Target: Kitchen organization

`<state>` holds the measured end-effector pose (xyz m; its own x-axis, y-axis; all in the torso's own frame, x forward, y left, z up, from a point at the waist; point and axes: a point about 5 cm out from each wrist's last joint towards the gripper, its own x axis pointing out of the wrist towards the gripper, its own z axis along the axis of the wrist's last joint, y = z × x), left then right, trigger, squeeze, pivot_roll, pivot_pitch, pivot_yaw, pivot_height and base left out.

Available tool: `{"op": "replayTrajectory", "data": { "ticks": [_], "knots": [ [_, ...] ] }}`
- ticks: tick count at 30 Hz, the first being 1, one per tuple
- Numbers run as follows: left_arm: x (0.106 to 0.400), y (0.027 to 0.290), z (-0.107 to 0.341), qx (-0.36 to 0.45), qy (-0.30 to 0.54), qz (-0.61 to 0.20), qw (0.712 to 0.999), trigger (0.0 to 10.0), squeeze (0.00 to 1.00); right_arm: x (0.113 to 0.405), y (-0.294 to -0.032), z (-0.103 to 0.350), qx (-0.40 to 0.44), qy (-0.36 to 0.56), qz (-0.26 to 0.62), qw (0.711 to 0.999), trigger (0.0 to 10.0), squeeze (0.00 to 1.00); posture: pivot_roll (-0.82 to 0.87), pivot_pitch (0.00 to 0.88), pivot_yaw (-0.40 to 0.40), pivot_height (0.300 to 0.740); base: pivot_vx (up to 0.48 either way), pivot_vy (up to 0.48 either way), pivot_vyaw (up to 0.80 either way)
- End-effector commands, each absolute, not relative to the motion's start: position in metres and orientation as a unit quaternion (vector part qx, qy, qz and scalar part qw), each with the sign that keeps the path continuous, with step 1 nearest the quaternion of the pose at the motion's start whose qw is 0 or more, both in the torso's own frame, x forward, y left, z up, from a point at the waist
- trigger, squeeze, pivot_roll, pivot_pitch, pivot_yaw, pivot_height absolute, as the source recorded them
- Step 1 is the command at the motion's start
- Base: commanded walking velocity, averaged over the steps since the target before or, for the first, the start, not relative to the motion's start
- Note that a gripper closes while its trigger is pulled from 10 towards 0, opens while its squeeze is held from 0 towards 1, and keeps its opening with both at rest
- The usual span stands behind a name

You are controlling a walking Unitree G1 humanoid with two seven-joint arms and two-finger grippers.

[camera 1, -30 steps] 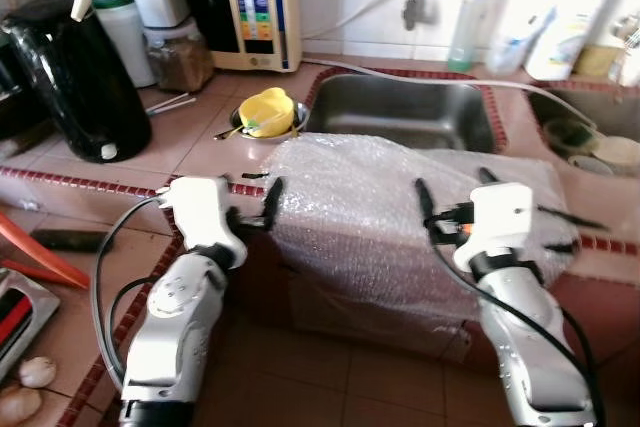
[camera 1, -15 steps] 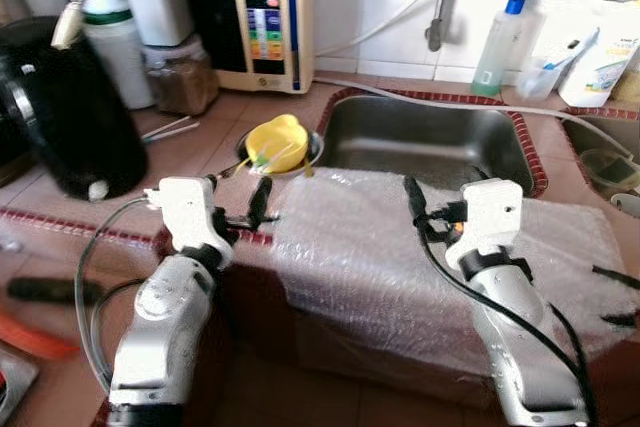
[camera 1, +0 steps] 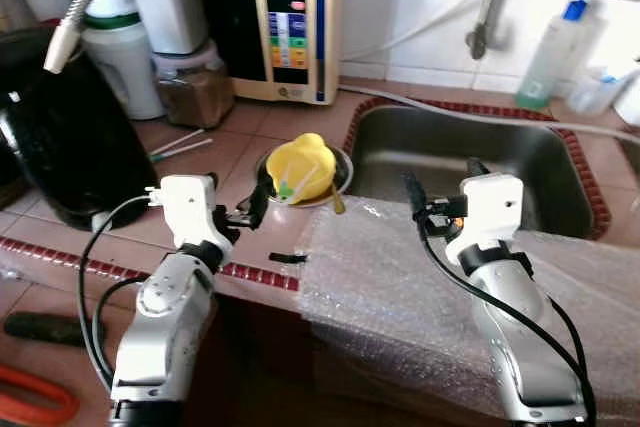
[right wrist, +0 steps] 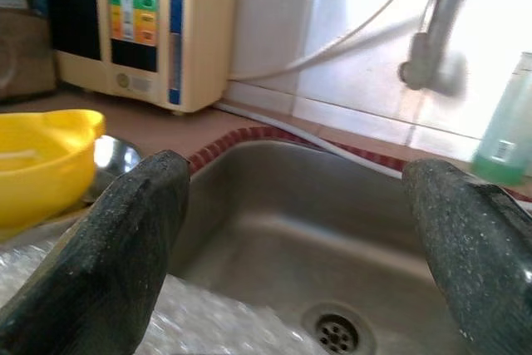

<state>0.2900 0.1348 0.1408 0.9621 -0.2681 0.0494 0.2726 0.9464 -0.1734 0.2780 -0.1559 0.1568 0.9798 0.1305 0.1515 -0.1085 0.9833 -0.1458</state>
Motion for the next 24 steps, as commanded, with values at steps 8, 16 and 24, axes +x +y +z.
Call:
{"op": "replayTrajectory", "data": {
  "ticks": [8,16,24],
  "knots": [
    [0.2901,0.1392,0.1425,-0.085,-0.015,-0.132,0.988,10.0,0.00,0.2790,-0.1558,0.1576,-0.070,-0.081,0.062,0.992,10.0,0.00,0.01,0.000,0.021,0.740,0.000,-0.480,0.00],
    [0.2897,0.1408,0.1443,-0.102,-0.024,-0.122,0.987,10.0,0.00,0.2782,-0.1552,0.1561,-0.069,-0.078,0.063,0.993,10.0,0.00,0.01,0.000,0.020,0.740,0.000,-0.360,0.00],
    [0.2915,0.1464,0.1426,-0.078,-0.021,-0.095,0.992,10.0,0.00,0.2779,-0.1535,0.1556,-0.068,-0.078,0.067,0.992,10.0,0.00,0.02,0.000,0.019,0.740,0.000,0.000,0.00]
  ]
}}
